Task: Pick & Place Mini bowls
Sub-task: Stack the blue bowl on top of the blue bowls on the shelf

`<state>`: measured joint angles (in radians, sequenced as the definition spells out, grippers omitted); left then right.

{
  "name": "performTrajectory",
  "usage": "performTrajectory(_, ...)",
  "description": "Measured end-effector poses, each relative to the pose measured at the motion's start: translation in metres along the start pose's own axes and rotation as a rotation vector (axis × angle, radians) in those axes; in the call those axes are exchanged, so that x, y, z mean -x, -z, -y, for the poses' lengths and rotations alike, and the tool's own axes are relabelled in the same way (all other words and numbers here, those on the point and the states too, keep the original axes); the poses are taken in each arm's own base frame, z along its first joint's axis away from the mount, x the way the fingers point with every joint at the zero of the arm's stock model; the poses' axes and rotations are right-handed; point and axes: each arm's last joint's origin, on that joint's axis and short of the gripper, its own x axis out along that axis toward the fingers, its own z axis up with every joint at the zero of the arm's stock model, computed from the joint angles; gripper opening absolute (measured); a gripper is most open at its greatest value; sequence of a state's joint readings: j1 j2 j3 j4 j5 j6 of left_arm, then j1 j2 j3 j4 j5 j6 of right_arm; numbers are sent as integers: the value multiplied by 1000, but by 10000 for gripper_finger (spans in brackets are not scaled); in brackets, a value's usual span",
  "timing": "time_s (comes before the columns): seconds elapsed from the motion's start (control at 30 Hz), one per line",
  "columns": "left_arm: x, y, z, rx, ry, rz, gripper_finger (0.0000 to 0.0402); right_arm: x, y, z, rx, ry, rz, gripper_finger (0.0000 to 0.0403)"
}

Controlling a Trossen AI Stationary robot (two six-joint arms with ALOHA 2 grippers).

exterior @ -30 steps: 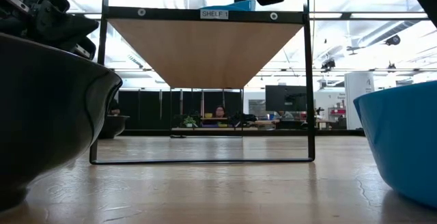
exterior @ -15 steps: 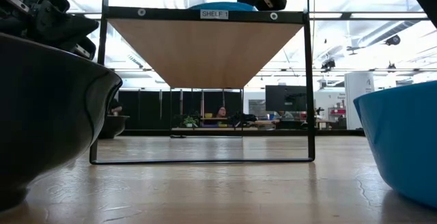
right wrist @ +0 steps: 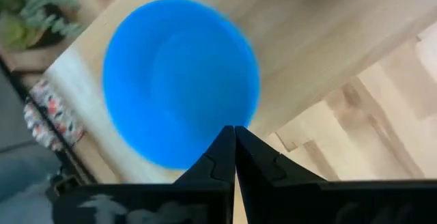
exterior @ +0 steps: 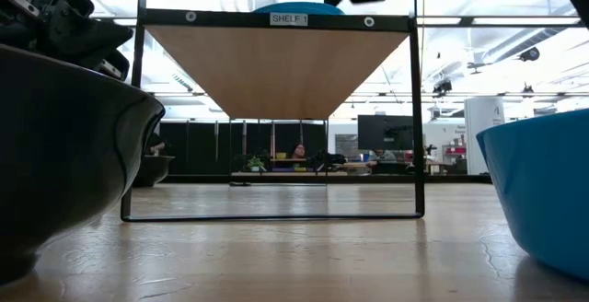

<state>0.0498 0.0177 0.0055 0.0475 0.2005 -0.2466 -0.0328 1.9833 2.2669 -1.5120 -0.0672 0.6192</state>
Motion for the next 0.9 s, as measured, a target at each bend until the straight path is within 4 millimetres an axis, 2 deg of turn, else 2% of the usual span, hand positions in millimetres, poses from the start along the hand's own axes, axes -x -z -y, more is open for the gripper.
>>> performTrajectory(0.13,0,0,0,0,0,0,0,9,17,-17,55,-31,-2,8)
performTrajectory(0.3,0,0,0,0,0,0,0,10,45,-38,126,-66,-109,8)
performTrajectory(0.4,0,0,0,0,0,0,0,5,61,-54,168,-125,-177,8)
performTrajectory(0.53,0,0,0,0,0,0,0,-5,83,-72,200,-101,-227,8)
performTrajectory(0.73,0,0,0,0,0,0,0,-8,118,-96,273,-12,-160,8)
performTrajectory(0.9,0,0,0,0,0,0,0,-17,136,-108,259,28,-125,22)
